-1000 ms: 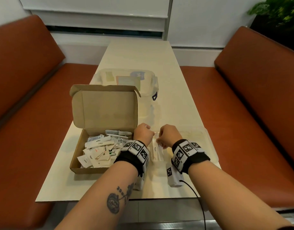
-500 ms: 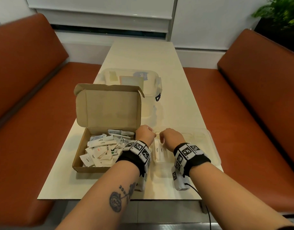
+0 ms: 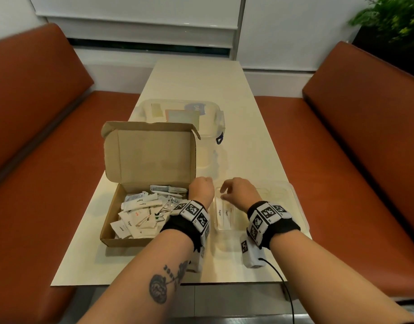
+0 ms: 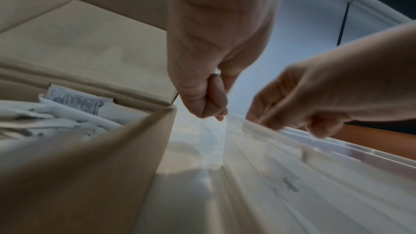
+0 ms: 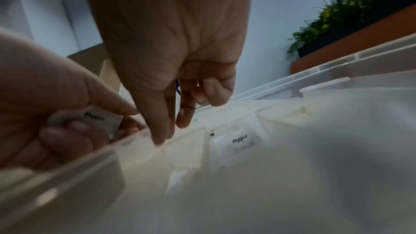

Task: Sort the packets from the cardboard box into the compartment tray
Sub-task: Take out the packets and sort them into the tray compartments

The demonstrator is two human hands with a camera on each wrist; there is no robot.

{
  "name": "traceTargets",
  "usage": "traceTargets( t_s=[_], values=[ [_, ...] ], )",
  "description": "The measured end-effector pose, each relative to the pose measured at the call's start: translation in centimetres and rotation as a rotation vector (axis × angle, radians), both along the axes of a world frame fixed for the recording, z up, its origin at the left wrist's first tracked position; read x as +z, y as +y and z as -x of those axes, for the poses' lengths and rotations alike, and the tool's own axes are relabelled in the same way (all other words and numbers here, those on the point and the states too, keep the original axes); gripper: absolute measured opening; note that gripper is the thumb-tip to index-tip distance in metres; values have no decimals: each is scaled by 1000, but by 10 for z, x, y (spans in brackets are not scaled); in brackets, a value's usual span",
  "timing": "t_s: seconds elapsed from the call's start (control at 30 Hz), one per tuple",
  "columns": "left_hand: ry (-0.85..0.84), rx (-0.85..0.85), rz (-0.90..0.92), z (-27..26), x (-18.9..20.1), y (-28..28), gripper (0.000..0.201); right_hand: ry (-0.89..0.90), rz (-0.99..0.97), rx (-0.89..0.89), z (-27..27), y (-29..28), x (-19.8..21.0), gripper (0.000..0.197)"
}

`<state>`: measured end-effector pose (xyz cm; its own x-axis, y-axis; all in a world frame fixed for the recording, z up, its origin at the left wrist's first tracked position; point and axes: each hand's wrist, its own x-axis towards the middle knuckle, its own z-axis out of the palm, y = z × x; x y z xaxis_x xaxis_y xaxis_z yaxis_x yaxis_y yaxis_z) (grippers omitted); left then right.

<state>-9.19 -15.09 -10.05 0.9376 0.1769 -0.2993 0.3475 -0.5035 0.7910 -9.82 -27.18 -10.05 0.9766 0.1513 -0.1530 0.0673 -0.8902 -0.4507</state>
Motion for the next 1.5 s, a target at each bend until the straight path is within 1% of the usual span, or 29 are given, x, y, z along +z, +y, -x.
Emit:
traceTargets(
  t_s=[0.07, 0.13, 0.23, 0.33, 0.43, 0.53, 0.6, 0.67, 0.8, 0.87, 0.93, 0.97, 1.0, 1.07, 1.13, 1.2, 1.23, 1.3, 1.37, 1.43, 1.5],
  values=[
    [-79, 15, 102, 1, 4, 0, 46, -56, -182, -116, -2, -1, 7, 9],
    [-146, 13, 232, 4, 9, -2, 46, -66, -360, -186, -3, 0, 15, 11],
    [-182, -45, 503, 5, 16, -6, 45, 35, -642, -244, -3, 1, 26, 14],
    [-174, -96, 675, 4, 22, -7, 45, 146, -910, -269, -1, 0, 35, 16],
    [-133, -115, 790, 5, 22, -8, 45, 155, -1039, -263, 0, -3, 40, 13],
    [-106, -138, 829, 7, 21, -8, 42, 151, -1088, -255, 1, -9, 41, 10],
    [-107, -127, 814, 7, 20, -7, 38, 117, -1073, -265, 1, -13, 40, 8],
    [-141, -99, 760, 7, 20, -7, 34, 58, -1036, -293, -1, -18, 40, 7],
    [-215, -56, 675, 10, 14, -7, 35, -13, -969, -337, -4, -30, 41, 5],
    [-223, -69, 601, 9, 14, -7, 31, -20, -887, -283, -3, -35, 41, 11],
    [-217, -120, 511, 9, 14, -8, 25, -3, -728, -174, -2, -38, 41, 19],
    [-217, -144, 478, 9, 14, -9, 21, 5, -660, -125, -1, -39, 40, 20],
    [-220, -155, 450, 10, 14, -11, 19, 3, -623, -99, -1, -41, 40, 18],
    [-248, -127, 365, 11, 10, -14, 14, -8, -604, -125, 0, -45, 37, 9],
    [-264, -101, 199, 11, 4, -13, 20, 1, -551, -202, -1, -51, 32, 6],
    [-222, -101, 1, 11, -4, -10, 37, 32, -423, -243, -2, -55, 25, 11],
    [-184, -92, -63, 11, -8, -9, 43, 52, -363, -239, -2, -55, 21, 12],
    [-111, -58, -95, 12, -14, -7, 45, 86, -268, -197, -3, -53, 17, 15],
    [-69, -51, -114, 11, -18, -5, 43, 86, -174, -158, -6, -50, 13, 18],
    [-61, -46, -129, 10, -20, -5, 41, 55, -48, -128, -10, -46, 12, 22],
    [-59, -33, -116, 8, -19, -4, 41, 36, 91, -91, -13, -43, 11, 21]
  ],
)
